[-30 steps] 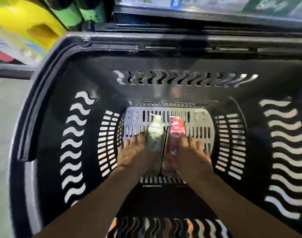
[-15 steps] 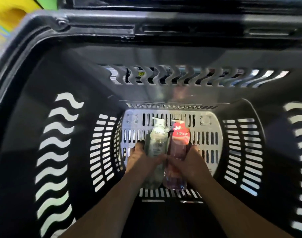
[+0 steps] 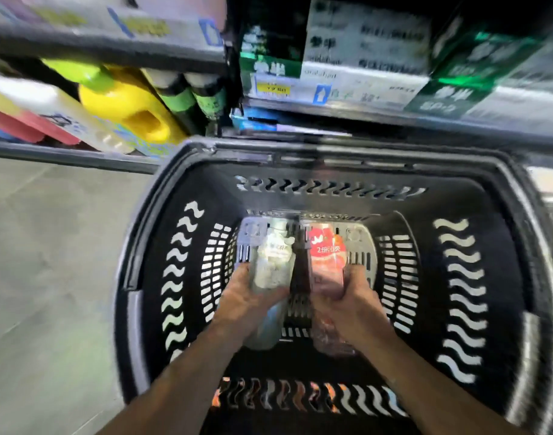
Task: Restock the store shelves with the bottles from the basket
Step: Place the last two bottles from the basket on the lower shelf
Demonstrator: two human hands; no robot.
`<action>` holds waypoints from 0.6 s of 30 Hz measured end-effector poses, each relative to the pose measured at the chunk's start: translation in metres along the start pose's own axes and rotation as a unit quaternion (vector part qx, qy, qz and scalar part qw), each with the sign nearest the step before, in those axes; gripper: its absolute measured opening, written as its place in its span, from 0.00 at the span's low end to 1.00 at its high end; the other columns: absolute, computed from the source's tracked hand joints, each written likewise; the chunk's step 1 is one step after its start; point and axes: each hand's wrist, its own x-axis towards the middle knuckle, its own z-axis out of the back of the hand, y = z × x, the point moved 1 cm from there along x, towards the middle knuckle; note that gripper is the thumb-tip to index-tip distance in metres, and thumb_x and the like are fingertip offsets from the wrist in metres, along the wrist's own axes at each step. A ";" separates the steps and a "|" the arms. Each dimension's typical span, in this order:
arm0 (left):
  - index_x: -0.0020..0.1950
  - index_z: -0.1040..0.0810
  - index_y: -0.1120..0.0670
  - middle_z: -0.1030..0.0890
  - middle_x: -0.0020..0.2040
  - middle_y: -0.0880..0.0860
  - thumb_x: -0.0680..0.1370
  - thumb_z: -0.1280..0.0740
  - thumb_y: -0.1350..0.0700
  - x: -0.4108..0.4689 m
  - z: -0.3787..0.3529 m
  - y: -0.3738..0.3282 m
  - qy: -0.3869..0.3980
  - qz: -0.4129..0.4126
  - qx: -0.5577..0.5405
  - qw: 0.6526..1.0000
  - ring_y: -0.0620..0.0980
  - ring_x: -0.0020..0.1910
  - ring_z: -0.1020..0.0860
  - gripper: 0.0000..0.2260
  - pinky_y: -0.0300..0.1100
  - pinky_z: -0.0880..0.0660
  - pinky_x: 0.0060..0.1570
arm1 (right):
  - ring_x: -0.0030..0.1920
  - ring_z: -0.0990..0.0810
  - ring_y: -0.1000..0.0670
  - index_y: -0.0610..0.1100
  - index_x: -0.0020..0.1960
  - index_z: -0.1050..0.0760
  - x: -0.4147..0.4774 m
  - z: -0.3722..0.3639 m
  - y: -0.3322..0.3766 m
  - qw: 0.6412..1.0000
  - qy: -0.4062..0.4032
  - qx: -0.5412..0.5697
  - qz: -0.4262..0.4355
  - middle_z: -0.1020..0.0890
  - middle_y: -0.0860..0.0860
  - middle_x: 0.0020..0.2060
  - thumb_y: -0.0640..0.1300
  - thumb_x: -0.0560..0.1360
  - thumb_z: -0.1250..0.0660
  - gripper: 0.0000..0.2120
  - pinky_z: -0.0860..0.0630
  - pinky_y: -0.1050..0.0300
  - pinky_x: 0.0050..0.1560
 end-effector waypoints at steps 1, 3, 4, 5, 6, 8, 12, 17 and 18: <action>0.59 0.26 0.46 0.14 0.53 0.52 0.65 0.18 0.53 -0.019 0.004 -0.011 0.006 -0.008 -0.020 1.000 0.54 0.51 0.15 0.27 0.57 0.18 0.53 | 0.40 0.15 0.50 0.54 0.55 0.33 -0.013 0.013 0.013 1.000 0.012 0.020 -0.011 0.17 0.52 0.44 0.53 0.74 0.25 0.18 0.17 0.51 0.41; 0.60 0.26 0.50 0.15 0.54 0.56 0.67 0.18 0.58 -0.060 0.010 -0.036 0.018 -0.032 -0.044 0.998 0.57 0.53 0.16 0.27 0.61 0.21 0.57 | 0.42 0.14 0.52 0.56 0.55 0.33 -0.040 0.041 0.037 0.996 0.025 0.078 -0.029 0.15 0.52 0.45 0.46 0.70 0.22 0.22 0.18 0.52 0.41; 0.60 0.26 0.49 0.14 0.54 0.54 0.67 0.18 0.58 -0.082 0.013 -0.050 0.020 -0.047 -0.045 0.998 0.56 0.53 0.16 0.26 0.60 0.21 0.58 | 0.43 0.14 0.51 0.56 0.55 0.32 -0.055 0.056 0.051 0.996 0.015 0.090 -0.016 0.15 0.53 0.44 0.45 0.68 0.22 0.24 0.18 0.50 0.43; 0.60 0.25 0.47 0.14 0.54 0.51 0.68 0.18 0.57 -0.104 0.016 -0.065 0.022 -0.062 -0.047 0.997 0.53 0.53 0.15 0.26 0.58 0.21 0.58 | 0.43 0.14 0.51 0.56 0.56 0.32 -0.070 0.071 0.063 0.996 0.004 0.088 0.001 0.15 0.53 0.44 0.47 0.67 0.22 0.25 0.17 0.47 0.46; 0.61 0.25 0.46 0.14 0.53 0.49 0.68 0.19 0.58 -0.128 0.018 -0.080 0.026 -0.072 -0.053 0.996 0.51 0.52 0.15 0.26 0.55 0.20 0.58 | 0.43 0.14 0.51 0.56 0.57 0.32 -0.087 0.087 0.078 0.996 -0.002 0.087 0.011 0.15 0.53 0.45 0.48 0.66 0.22 0.26 0.17 0.45 0.49; 0.62 0.26 0.45 0.14 0.53 0.47 0.69 0.20 0.60 -0.176 0.023 -0.113 0.033 -0.103 -0.060 0.992 0.49 0.52 0.15 0.26 0.52 0.20 0.57 | 0.45 0.15 0.53 0.55 0.57 0.31 -0.121 0.118 0.110 0.994 -0.018 0.098 0.037 0.15 0.55 0.46 0.50 0.64 0.22 0.26 0.18 0.45 0.54; 0.60 0.24 0.52 0.13 0.50 0.50 0.70 0.21 0.64 -0.273 0.031 -0.178 0.022 -0.184 -0.057 0.981 0.51 0.50 0.14 0.23 0.45 0.18 0.52 | 0.46 0.15 0.52 0.54 0.53 0.31 -0.191 0.175 0.173 0.984 -0.046 0.140 0.100 0.16 0.58 0.46 0.53 0.60 0.25 0.25 0.20 0.41 0.55; 0.62 0.25 0.53 0.14 0.54 0.53 0.69 0.22 0.66 -0.388 0.045 -0.255 0.013 -0.282 -0.090 0.955 0.50 0.53 0.15 0.25 0.40 0.19 0.50 | 0.48 0.16 0.54 0.53 0.56 0.30 -0.289 0.244 0.257 0.965 -0.073 0.147 0.203 0.16 0.53 0.49 0.38 0.68 0.22 0.24 0.21 0.51 0.52; 0.61 0.25 0.52 0.14 0.54 0.51 0.69 0.22 0.64 -0.409 0.048 -0.269 0.009 -0.306 -0.086 0.948 0.49 0.53 0.15 0.24 0.41 0.19 0.51 | 0.49 0.16 0.54 0.53 0.56 0.30 -0.307 0.257 0.272 0.960 -0.085 0.144 0.223 0.16 0.52 0.49 0.35 0.69 0.23 0.24 0.21 0.51 0.53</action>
